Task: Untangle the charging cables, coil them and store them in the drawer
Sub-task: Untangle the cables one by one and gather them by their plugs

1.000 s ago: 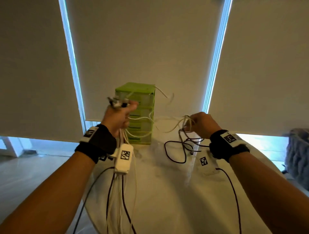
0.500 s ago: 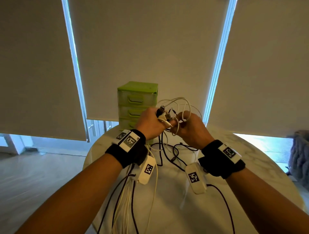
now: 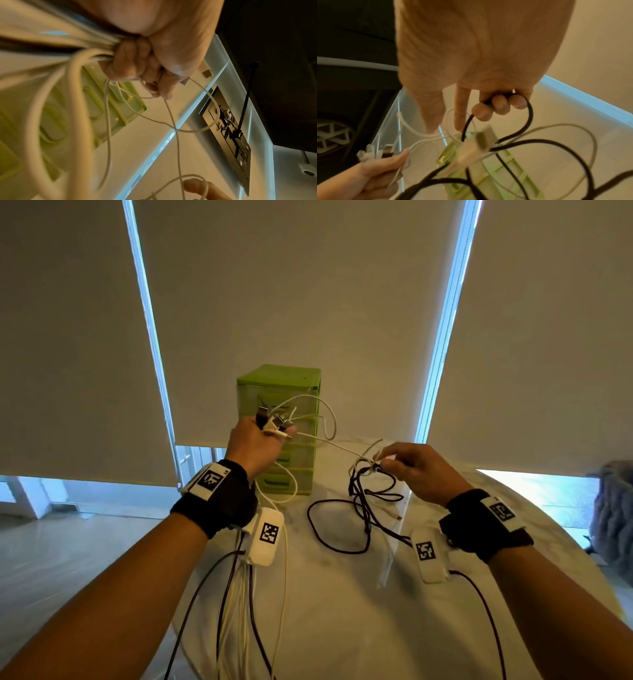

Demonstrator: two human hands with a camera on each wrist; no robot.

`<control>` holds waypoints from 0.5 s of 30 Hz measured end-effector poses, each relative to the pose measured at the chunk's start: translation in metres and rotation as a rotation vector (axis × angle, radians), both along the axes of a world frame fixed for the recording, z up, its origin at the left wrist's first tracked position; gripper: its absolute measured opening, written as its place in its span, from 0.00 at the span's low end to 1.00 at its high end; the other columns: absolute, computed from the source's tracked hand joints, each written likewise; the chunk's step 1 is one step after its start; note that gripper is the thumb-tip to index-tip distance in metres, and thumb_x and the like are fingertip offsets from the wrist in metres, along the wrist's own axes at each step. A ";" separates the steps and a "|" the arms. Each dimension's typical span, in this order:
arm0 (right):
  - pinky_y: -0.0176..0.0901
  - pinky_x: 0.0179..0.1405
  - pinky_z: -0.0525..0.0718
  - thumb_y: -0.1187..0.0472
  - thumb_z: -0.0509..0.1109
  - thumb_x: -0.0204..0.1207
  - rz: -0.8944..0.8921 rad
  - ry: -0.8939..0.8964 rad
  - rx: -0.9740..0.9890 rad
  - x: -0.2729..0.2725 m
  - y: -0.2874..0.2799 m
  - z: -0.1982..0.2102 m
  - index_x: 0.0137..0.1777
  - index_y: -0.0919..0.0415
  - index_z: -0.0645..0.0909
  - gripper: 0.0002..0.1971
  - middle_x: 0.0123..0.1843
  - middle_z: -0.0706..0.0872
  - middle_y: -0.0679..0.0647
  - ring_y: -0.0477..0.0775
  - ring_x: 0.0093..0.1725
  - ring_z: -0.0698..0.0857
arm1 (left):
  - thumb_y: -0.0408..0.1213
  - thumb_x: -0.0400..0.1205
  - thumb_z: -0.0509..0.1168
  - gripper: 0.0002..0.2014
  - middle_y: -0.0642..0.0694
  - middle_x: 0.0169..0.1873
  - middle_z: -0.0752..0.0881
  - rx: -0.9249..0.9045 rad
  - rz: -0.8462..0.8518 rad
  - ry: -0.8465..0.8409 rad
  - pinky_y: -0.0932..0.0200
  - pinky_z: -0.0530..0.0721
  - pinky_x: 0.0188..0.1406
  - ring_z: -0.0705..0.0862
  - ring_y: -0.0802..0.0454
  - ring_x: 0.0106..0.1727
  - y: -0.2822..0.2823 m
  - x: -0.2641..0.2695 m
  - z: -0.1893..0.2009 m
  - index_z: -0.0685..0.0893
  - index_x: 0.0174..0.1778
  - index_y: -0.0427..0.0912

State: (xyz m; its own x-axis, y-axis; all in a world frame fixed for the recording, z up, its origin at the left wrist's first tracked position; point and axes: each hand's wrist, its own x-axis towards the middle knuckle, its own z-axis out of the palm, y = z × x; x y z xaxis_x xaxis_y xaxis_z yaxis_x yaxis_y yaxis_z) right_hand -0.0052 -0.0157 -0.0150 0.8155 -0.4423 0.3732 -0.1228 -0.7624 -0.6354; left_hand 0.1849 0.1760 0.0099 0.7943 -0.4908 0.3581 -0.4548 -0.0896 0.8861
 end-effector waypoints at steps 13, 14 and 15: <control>0.25 0.48 0.80 0.61 0.65 0.83 0.066 -0.284 0.246 0.012 0.029 0.005 0.48 0.62 0.84 0.08 0.49 0.89 0.59 0.47 0.50 0.86 | 0.45 0.75 0.76 0.09 0.55 0.26 0.74 -0.001 -0.231 0.418 0.66 0.66 0.19 0.68 0.58 0.27 -0.017 -0.025 -0.018 0.85 0.45 0.47; 0.28 0.50 0.81 0.62 0.64 0.83 0.081 -0.320 0.257 0.014 0.032 0.005 0.48 0.60 0.83 0.06 0.50 0.89 0.57 0.45 0.51 0.87 | 0.43 0.75 0.76 0.07 0.54 0.26 0.72 0.012 -0.251 0.459 0.67 0.63 0.15 0.66 0.58 0.25 -0.022 -0.028 -0.023 0.85 0.43 0.47; 0.33 0.52 0.82 0.64 0.64 0.83 0.086 -0.361 0.274 0.015 0.034 0.004 0.49 0.58 0.82 0.06 0.49 0.89 0.56 0.45 0.51 0.87 | 0.41 0.76 0.75 0.07 0.53 0.25 0.69 0.009 -0.289 0.513 0.67 0.59 0.13 0.63 0.58 0.22 -0.026 -0.032 -0.027 0.83 0.39 0.47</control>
